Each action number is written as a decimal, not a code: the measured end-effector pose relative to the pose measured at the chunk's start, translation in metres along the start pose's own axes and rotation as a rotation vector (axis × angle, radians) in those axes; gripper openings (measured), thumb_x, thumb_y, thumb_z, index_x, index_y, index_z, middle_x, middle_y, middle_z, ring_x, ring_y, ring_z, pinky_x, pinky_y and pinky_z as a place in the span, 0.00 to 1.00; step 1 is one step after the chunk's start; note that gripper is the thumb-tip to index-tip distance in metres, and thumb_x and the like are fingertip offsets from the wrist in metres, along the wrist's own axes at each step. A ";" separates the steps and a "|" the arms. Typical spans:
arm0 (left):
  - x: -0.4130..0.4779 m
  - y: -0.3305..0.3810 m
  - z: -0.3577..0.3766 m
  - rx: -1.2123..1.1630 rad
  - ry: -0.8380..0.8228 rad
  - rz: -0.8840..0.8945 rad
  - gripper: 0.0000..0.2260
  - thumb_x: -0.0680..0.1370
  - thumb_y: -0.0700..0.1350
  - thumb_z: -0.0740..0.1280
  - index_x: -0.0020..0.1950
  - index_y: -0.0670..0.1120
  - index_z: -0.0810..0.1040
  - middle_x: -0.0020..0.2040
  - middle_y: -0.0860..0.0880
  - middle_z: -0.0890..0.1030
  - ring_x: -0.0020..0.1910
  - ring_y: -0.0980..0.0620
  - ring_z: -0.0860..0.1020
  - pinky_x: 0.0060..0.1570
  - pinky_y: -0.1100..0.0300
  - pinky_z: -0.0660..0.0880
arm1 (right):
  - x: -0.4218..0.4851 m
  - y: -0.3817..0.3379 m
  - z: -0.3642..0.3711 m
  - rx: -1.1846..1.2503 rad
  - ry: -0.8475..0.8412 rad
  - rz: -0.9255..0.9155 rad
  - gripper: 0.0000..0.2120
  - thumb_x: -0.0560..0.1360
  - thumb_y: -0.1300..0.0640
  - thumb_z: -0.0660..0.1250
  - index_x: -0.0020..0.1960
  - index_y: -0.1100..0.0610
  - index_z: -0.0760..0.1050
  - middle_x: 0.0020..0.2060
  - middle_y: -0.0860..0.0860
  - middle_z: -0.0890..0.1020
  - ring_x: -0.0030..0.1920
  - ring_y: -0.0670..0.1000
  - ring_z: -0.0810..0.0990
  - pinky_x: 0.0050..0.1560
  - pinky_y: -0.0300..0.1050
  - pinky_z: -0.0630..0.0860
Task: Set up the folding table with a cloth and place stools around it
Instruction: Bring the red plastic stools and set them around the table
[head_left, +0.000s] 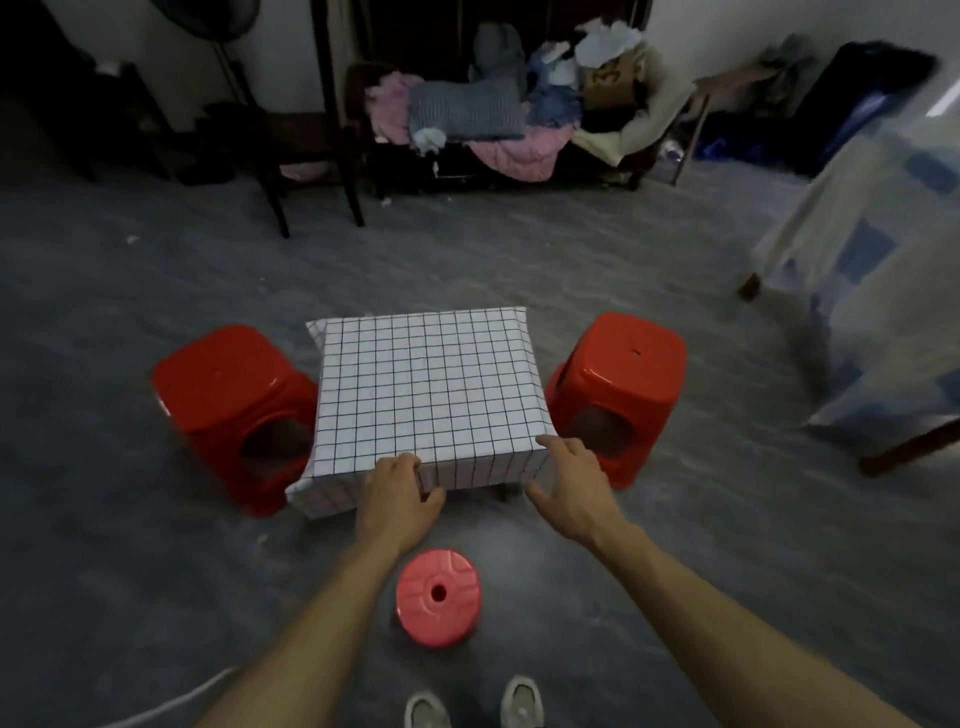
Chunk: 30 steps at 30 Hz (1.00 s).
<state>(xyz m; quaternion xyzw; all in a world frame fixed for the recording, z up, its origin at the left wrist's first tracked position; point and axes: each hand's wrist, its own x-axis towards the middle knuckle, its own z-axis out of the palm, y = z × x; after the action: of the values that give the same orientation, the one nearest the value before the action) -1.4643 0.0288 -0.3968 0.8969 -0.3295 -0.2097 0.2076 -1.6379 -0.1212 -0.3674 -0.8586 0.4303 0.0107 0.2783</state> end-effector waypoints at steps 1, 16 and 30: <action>0.001 -0.005 0.001 -0.006 0.006 -0.017 0.24 0.73 0.54 0.71 0.65 0.44 0.73 0.62 0.43 0.74 0.62 0.43 0.71 0.62 0.51 0.70 | -0.001 -0.001 0.004 -0.019 -0.010 -0.010 0.32 0.75 0.46 0.68 0.75 0.52 0.63 0.70 0.56 0.69 0.69 0.58 0.67 0.66 0.57 0.70; -0.087 -0.041 0.071 -0.154 0.253 -0.563 0.24 0.74 0.49 0.72 0.65 0.39 0.73 0.63 0.39 0.75 0.63 0.40 0.72 0.66 0.49 0.66 | 0.053 0.020 0.067 -0.248 -0.381 -0.533 0.30 0.75 0.46 0.68 0.73 0.54 0.63 0.67 0.56 0.70 0.66 0.57 0.69 0.64 0.55 0.71; -0.153 -0.046 0.256 -0.085 0.165 -0.800 0.24 0.77 0.54 0.65 0.70 0.45 0.68 0.68 0.46 0.73 0.69 0.47 0.69 0.69 0.57 0.59 | 0.056 0.117 0.166 -0.346 -0.534 -0.746 0.34 0.73 0.43 0.68 0.75 0.50 0.60 0.69 0.53 0.68 0.67 0.57 0.69 0.66 0.55 0.70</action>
<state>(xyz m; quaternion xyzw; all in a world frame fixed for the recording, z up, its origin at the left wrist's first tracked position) -1.6784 0.1046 -0.5957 0.9587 0.0720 -0.2145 0.1723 -1.6532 -0.1371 -0.5775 -0.9551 -0.0009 0.2014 0.2171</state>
